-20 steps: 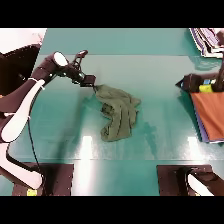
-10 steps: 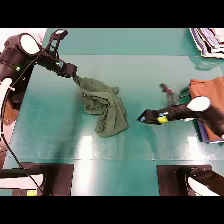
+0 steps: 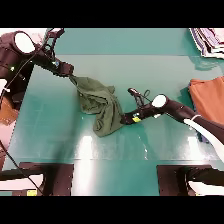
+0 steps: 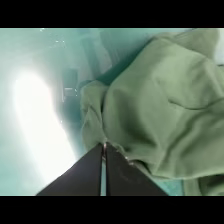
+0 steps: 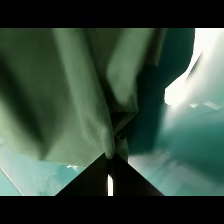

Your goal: Fold the shirts.

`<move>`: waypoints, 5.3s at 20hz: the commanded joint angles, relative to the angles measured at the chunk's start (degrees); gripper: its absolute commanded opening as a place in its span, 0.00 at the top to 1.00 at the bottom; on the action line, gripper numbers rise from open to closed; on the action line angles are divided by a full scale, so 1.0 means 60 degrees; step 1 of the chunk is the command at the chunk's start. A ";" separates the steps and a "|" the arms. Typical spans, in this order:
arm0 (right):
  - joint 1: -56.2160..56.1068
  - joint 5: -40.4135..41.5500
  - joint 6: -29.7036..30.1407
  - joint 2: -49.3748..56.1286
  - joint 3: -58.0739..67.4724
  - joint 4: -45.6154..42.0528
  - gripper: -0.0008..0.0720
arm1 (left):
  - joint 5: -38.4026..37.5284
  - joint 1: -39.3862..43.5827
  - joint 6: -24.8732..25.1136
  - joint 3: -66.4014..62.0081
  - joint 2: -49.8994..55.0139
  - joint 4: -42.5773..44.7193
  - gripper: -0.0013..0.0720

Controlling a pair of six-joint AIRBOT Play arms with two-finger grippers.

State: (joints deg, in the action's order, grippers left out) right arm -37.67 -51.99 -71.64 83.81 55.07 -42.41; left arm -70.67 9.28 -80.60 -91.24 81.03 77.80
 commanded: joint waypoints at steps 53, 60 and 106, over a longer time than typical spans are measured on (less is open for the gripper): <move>0.3155 -0.5501 -0.3002 -0.1902 0.3297 -0.5603 0.96 | 0.0834 -0.1035 0.1020 0.2288 0.2211 -0.3646 0.31; 0.3155 -0.5260 -0.2987 -0.1902 0.3351 -0.5617 0.96 | 0.0404 -0.1042 0.1253 0.2084 0.2186 -0.3530 0.95; 0.6612 -0.6397 -0.1628 0.1373 0.8174 -0.3093 0.49 | -0.0091 -0.3461 0.0758 0.1661 0.0193 -0.1774 0.30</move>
State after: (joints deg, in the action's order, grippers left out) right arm -0.73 -89.71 -83.59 95.68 106.13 -64.71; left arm -62.72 -9.06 -76.23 -79.05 82.72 65.98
